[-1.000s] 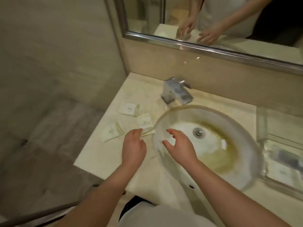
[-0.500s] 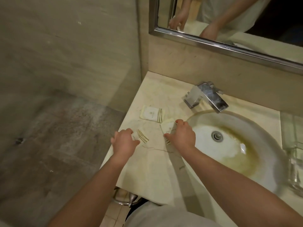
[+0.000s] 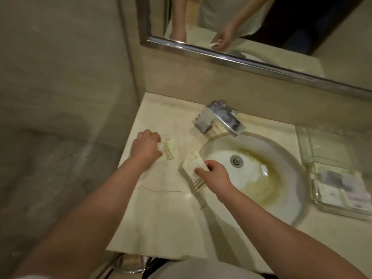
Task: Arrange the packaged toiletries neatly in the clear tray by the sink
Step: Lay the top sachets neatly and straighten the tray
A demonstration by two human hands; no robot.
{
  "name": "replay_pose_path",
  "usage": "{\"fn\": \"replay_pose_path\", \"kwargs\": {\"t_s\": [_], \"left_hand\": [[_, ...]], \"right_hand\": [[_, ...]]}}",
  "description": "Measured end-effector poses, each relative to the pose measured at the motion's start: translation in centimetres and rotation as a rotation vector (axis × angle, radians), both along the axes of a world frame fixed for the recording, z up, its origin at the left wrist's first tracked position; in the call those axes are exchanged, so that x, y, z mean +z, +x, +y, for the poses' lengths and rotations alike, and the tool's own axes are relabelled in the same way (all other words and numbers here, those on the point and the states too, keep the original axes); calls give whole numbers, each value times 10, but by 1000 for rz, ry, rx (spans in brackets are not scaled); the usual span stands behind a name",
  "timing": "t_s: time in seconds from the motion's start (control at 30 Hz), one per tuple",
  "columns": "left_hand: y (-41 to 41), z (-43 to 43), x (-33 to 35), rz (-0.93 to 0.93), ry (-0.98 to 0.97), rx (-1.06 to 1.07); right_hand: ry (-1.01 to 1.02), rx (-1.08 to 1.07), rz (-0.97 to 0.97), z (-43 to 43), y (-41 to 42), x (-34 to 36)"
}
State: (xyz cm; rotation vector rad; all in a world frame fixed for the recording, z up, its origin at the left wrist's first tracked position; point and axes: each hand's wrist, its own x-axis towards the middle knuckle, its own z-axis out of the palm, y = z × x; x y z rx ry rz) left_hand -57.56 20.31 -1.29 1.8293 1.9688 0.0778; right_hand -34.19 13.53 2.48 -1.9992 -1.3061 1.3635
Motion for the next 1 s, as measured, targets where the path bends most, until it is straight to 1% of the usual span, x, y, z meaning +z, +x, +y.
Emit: {"fn": "replay_pose_path", "kwargs": {"t_s": [0.07,0.1,0.2,0.3,0.47,0.63,0.73,0.83,0.93,1.0], "left_hand": [[1,1,1,33,-41,23],[3,2,3,17,-70,31],[19,-5,11,-65,-88,-4],[57,-27,28,-162,-47,-17],[166,-67,55,-470,-141,-88],[286,-98,58,-710,-280,29],[352,-110,55,-753,-313,120],[415,-115,58,-779,-326,185],[463,-114,70,-785,-313,179],[490,-108,78,-802,-305,164]], "right_hand": [[-18,-64,25,-5,18,8],[-20,-97,36,-8,29,10],[-25,-172,80,-21,62,15],[-35,-227,151,-37,97,18],[1,-374,204,-70,176,19],[43,-453,192,-105,287,13],[51,-473,149,-125,368,5],[42,-510,154,-137,449,4],[67,-540,159,-135,503,11],[100,-600,190,-124,525,16]]}}
